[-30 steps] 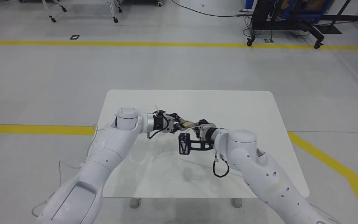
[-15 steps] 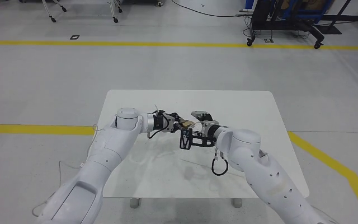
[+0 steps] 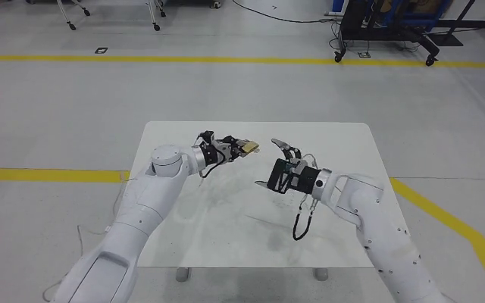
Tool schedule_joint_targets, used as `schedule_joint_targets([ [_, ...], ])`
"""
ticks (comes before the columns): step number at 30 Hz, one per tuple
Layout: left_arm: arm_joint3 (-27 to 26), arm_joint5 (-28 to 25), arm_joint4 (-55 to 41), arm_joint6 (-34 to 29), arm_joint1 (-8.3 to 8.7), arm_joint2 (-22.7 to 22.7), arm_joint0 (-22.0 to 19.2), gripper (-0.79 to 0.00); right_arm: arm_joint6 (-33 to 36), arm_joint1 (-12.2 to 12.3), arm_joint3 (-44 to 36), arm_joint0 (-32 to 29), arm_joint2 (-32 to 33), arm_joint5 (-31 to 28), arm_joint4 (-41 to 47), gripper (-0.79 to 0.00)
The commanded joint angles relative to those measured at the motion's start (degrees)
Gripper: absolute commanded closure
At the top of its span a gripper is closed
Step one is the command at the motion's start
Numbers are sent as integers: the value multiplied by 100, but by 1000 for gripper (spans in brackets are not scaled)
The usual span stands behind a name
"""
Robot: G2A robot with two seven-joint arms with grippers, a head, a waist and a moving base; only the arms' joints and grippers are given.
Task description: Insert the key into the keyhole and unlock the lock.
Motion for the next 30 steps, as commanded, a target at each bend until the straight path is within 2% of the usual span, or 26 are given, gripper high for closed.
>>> schedule_joint_targets([
  [1,-122,-160,106,33,18,-24,56,0,-495,38,253,-37,188,-441,309,-283],
  [2,-193,-264,173,37,28,-33,86,0,-621,52,386,-33,214,-661,425,0],
  [6,-427,-664,309,149,68,-147,232,0,-833,98,862,140,127,-1407,597,0],
  [10,-550,-642,348,122,97,-214,322,0,-730,182,1200,398,-383,-1407,718,0],
  [14,-661,-665,464,20,110,-195,358,0,-988,282,1462,710,-722,-1407,1192,0],
  [19,-707,-705,584,-72,127,-199,379,0,-953,386,1747,1130,-1037,-1407,1323,0],
  [30,-755,-723,737,-306,138,-155,372,0,-358,511,1921,1353,-996,-1407,1559,0],
])
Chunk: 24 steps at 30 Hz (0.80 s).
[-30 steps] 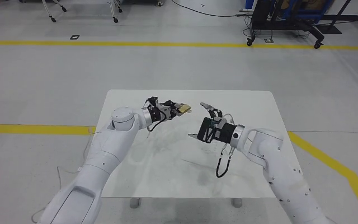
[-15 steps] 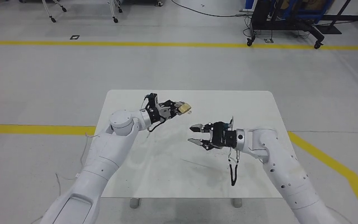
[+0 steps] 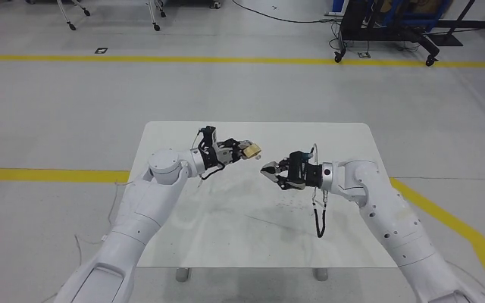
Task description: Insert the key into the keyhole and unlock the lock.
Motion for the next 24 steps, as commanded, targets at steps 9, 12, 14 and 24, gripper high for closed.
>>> schedule_joint_targets([
  [9,52,-37,113,-243,-17,117,-57,0,284,32,-6,179,-131,0,179,0],
  [12,79,-22,166,-309,-17,146,-84,0,372,32,41,256,-193,0,260,0],
  [14,98,-15,176,-342,-17,150,-100,0,427,31,57,298,-227,0,293,0],
  [24,134,-47,214,-544,-11,174,-127,0,603,1,144,467,-392,15,386,0],
])
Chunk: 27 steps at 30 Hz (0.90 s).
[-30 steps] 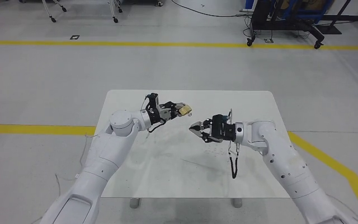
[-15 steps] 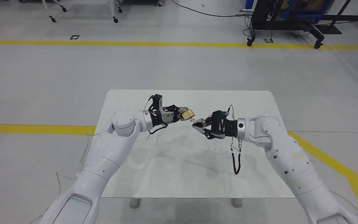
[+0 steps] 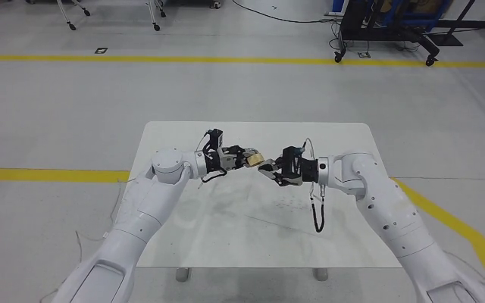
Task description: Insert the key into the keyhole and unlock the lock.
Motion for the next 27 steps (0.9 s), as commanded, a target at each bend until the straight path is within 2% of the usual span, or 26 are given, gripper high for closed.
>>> schedule_joint_targets([
  [1,8,-1,-29,11,-1,-12,-2,0,23,-3,-25,11,-17,17,4,0],
  [6,32,7,-182,256,-10,-91,29,0,79,38,-474,-115,112,388,-503,0],
  [8,16,-12,-307,484,-23,-142,70,0,-21,69,-877,-328,194,718,-913,-259],
  [11,-48,-71,-355,787,-36,-178,129,0,0,125,-1378,-722,349,1420,-1733,-289],
  [13,-96,-82,-350,879,-40,-181,162,0,185,146,-1700,-942,364,1878,-2281,-342],
  [18,-136,-25,-280,930,-52,-130,184,0,950,123,-2243,-1230,176,2796,-3249,-305],
  [20,-129,-17,-273,924,-55,-125,177,0,1137,103,-2293,-1247,93,2939,-3406,-231],
  [23,-117,-20,-270,916,-58,-129,173,0,1282,69,-2288,-1190,-24,2996,-3522,-228],
  [27,-106,-14,-258,900,-60,-131,167,0,1485,7,-2267,-1106,-228,3148,-3661,-262],
])
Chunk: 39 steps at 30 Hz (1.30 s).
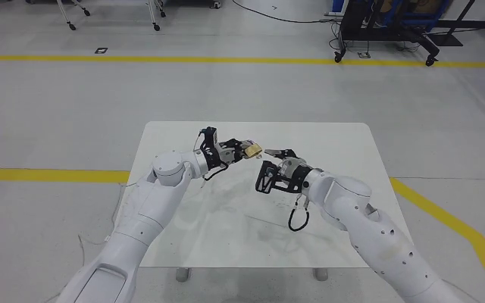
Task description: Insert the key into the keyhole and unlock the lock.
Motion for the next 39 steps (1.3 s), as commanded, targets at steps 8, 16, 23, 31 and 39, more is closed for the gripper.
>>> schedule_joint_targets([
  [8,20,18,16,-43,-8,5,-11,0,115,-129,134,236,-336,105,-79,-268],
  [16,15,-3,58,-133,-11,19,-14,0,95,-187,151,177,-347,354,-112,-6],
  [23,15,-5,60,-129,-18,16,-14,0,-69,-214,204,89,-182,444,202,0],
  [31,-58,-228,163,-98,-14,0,13,0,-235,-254,286,-42,162,382,1442,0],
  [39,-178,-447,211,-18,0,-70,102,0,-552,-241,517,-102,550,-69,2474,0],
])
